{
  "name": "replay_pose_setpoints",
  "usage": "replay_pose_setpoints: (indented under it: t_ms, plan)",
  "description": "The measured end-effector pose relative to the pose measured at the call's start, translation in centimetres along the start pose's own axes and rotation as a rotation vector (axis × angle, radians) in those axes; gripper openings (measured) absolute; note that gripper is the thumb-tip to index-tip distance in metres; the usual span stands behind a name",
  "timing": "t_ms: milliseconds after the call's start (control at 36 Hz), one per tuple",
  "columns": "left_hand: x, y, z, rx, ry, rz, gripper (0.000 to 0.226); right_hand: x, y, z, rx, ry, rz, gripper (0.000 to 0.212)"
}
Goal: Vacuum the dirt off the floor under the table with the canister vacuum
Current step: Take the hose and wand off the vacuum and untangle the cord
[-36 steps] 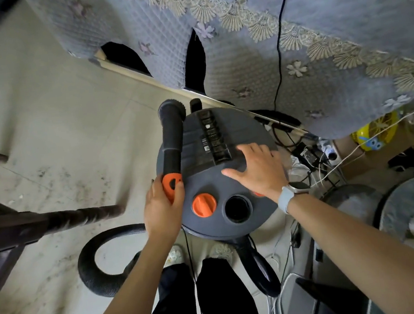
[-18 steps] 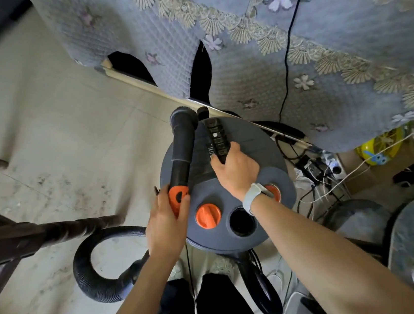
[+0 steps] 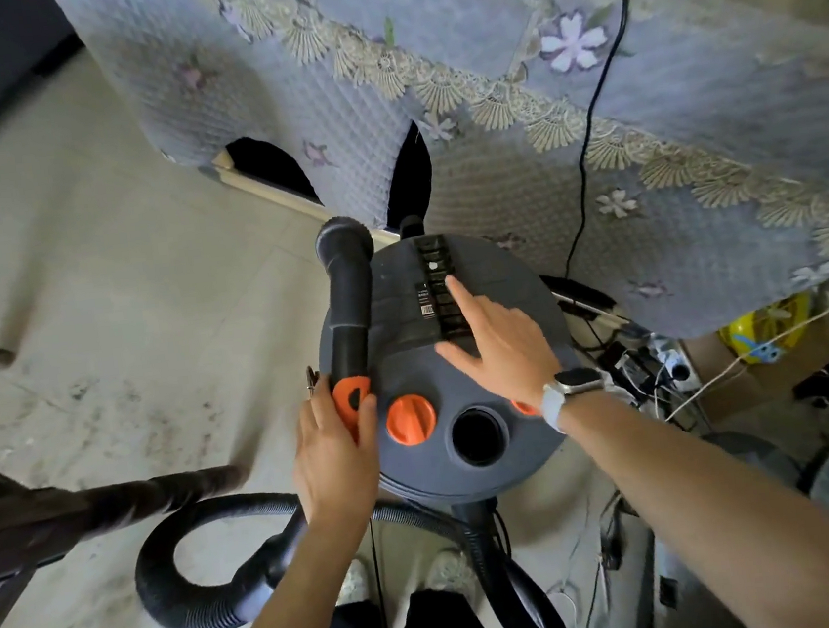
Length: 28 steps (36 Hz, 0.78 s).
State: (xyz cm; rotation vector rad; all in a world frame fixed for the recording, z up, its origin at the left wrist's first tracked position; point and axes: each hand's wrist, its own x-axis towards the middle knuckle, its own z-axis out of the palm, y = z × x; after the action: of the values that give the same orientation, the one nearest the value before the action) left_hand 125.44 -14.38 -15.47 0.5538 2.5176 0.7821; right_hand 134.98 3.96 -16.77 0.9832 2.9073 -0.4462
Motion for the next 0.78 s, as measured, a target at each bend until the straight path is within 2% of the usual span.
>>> replay_pose_setpoints:
  t_ms: [56,167,361,444,556,778]
  plan:
    - [-0.2,0.3,0.4,0.002,0.023,-0.011,0.055,-0.5,1.1,-0.7,-0.107,-0.115,-0.076,0.089]
    - [-0.5,0.9,1.1,0.002,0.068,-0.007,0.058,-1.0,1.5,-0.8,-0.057,-0.132,0.097,0.099]
    - [-0.5,1.4,1.9,0.026,0.069,-0.035,0.064,-2.1,1.7,1.3,-0.028,0.160,0.196,0.071]
    - [-0.1,1.3,2.1,0.010,0.072,-0.099,0.066,-2.6,2.1,1.1,0.071,0.154,0.329,0.070]
    - [0.0,1.4,1.7,0.029,0.067,-0.111,0.067,-3.7,2.4,1.2,0.144,0.125,0.410,0.055]
    - [1.3,-0.6,0.0,0.070,-0.045,-0.081,0.063,-4.3,2.6,1.3,0.180,0.110,0.494,0.059]
